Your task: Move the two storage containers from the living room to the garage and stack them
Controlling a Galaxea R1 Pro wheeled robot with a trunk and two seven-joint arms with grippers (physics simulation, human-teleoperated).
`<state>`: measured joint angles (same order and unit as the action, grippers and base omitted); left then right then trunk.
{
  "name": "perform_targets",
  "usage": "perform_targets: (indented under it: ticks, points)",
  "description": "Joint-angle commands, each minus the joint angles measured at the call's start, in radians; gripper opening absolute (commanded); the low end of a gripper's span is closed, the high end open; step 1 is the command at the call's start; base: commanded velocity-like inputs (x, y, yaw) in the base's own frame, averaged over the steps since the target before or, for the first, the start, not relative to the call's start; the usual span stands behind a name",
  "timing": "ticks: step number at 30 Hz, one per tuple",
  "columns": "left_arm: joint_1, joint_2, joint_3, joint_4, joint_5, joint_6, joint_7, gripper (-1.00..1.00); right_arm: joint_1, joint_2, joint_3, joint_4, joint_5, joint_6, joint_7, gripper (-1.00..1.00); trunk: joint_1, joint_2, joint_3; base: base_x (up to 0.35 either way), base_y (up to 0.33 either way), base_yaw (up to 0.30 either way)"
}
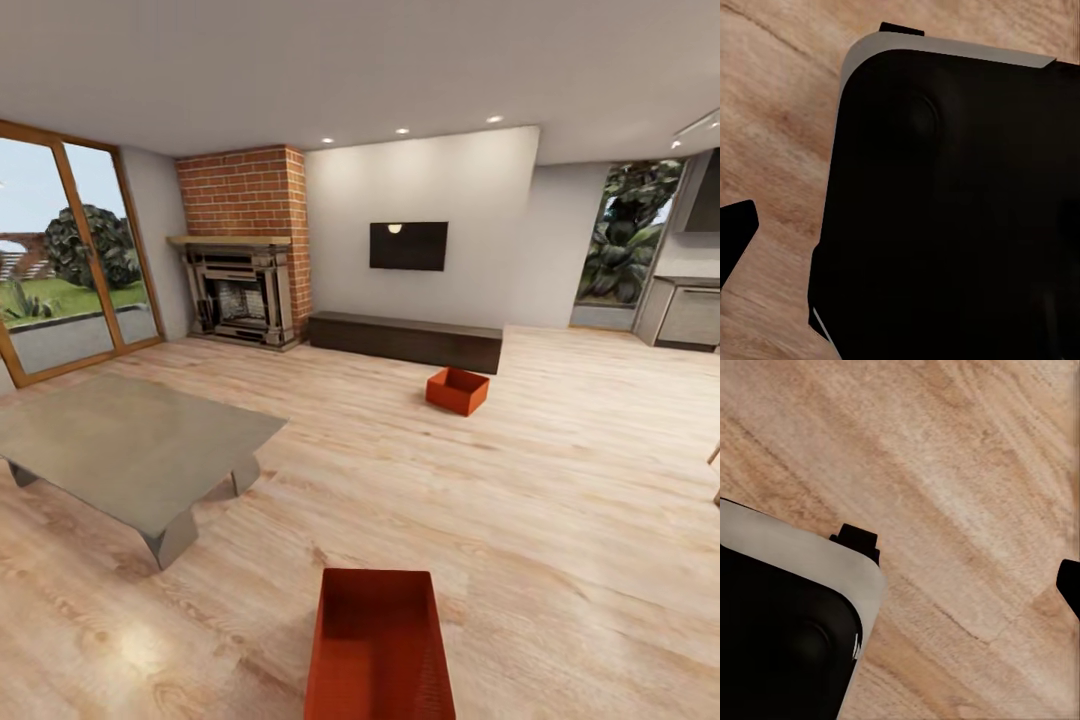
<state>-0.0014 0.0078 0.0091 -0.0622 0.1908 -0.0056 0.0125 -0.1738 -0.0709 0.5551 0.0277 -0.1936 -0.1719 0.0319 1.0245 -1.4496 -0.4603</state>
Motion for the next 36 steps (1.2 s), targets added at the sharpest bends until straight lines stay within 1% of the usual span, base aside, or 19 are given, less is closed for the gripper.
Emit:
perform_targets:
  ticks: [1, 16, 25, 36]
  points:
    - [0.000, 0.000, 0.000, -0.001, 0.006, -0.001, 0.001, 1.00, -0.001, 0.000, 0.008, 0.003, -0.010, -0.006, 0.003, 1.00, 0.001, 0.000, -0.001, 0.321, 0.000, 0.000]
    - [0.000, 0.000, 0.000, -0.001, 0.006, -0.001, 0.001, 1.00, -0.001, 0.000, 0.008, 0.003, -0.010, -0.006, 0.004, 1.00, 0.001, 0.000, -0.001, 0.310, 0.000, 0.000]
    - [0.000, 0.000, 0.000, -0.001, 0.006, -0.001, 0.001, 1.00, -0.001, 0.001, 0.007, 0.003, -0.010, -0.006, 0.003, 1.00, 0.001, 0.000, -0.001, 0.034, 0.000, -0.012]
    - [0.000, 0.000, 0.000, -0.001, 0.006, -0.001, 0.001, 1.00, -0.001, 0.000, 0.006, 0.003, -0.010, -0.006, 0.003, 1.00, 0.001, 0.000, -0.001, 0.000, 0.000, -0.147]
